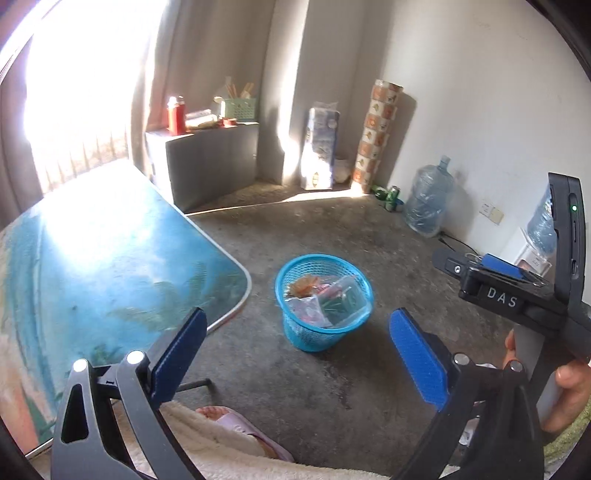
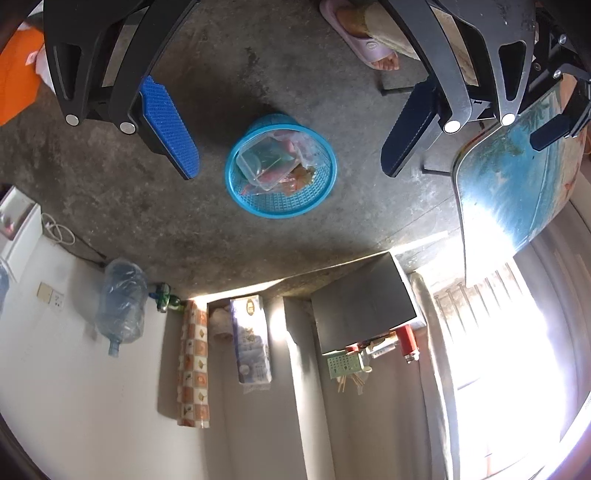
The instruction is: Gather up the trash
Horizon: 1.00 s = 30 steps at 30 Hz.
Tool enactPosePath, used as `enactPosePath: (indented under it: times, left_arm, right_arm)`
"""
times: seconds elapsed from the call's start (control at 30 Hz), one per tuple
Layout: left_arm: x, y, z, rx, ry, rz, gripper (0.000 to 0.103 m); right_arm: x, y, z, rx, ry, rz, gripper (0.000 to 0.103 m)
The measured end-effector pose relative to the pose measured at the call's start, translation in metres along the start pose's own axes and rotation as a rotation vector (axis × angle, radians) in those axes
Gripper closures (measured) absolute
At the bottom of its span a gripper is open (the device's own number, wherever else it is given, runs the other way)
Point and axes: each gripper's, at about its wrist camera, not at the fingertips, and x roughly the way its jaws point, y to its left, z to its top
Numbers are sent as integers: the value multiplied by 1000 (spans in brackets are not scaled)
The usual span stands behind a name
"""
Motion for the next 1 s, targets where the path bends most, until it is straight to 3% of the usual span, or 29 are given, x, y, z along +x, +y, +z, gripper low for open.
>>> enactPosePath:
  times: [0.2, 0.37, 0.53, 0.63, 1.0]
  left_arm:
    - [-25, 31, -15, -100, -36, 77, 6]
    - [-33, 46, -20, -100, -50, 181, 6]
    - [-41, 58, -29, -123, -60, 226, 6]
    - [-37, 62, -34, -134, -40, 297, 6]
    - [-34, 74, -38, -145, 22, 417, 6]
  right_arm:
    - [-11, 25, -16, 37, 11, -42, 8]
    - [-12, 45, -34, 33, 91, -63, 8]
    - [-23, 68, -49, -60, 52, -160, 8]
    - [-25, 73, -51, -90, 48, -196, 8]
    - [-34, 74, -58, -77, 32, -272, 8]
